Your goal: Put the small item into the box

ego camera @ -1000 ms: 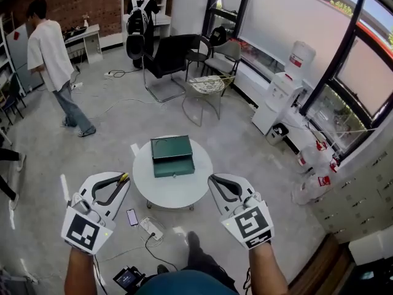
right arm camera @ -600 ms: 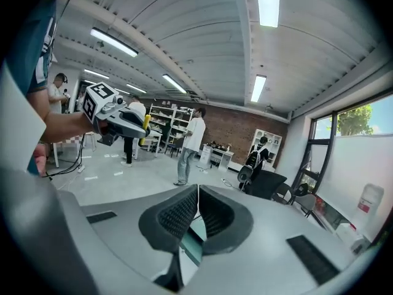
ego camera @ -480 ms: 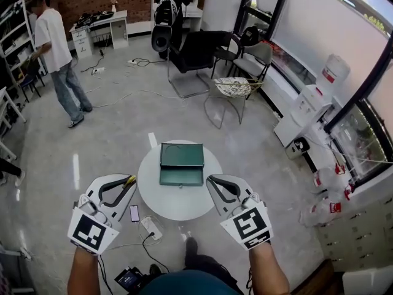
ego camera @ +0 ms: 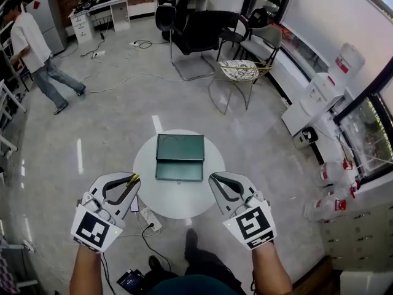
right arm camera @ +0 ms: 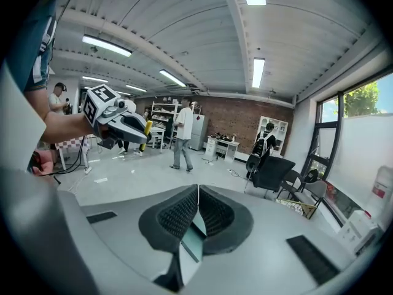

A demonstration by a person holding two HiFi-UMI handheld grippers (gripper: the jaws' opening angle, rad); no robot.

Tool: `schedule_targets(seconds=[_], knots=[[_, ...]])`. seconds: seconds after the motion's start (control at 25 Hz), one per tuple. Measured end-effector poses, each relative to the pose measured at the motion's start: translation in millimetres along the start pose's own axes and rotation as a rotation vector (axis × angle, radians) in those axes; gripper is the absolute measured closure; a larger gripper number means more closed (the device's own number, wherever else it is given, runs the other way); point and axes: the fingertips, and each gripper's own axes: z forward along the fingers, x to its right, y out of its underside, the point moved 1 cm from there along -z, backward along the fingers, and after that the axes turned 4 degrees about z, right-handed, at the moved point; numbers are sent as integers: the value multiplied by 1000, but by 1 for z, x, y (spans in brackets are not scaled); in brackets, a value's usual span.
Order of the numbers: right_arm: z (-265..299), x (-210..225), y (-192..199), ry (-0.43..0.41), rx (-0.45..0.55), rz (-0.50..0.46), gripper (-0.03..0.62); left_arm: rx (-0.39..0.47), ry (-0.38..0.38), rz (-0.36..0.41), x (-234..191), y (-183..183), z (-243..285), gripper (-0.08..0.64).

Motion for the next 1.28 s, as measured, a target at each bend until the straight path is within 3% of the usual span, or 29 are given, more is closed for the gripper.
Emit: schedule_targets(seconds=[0.56, 1.28], knots=[[74, 45, 106, -3, -75, 95, 554, -106, 128, -125, 17, 117, 127, 514], [152, 80, 238, -23, -149, 206, 554, -276, 231, -213, 45, 262, 253, 514]])
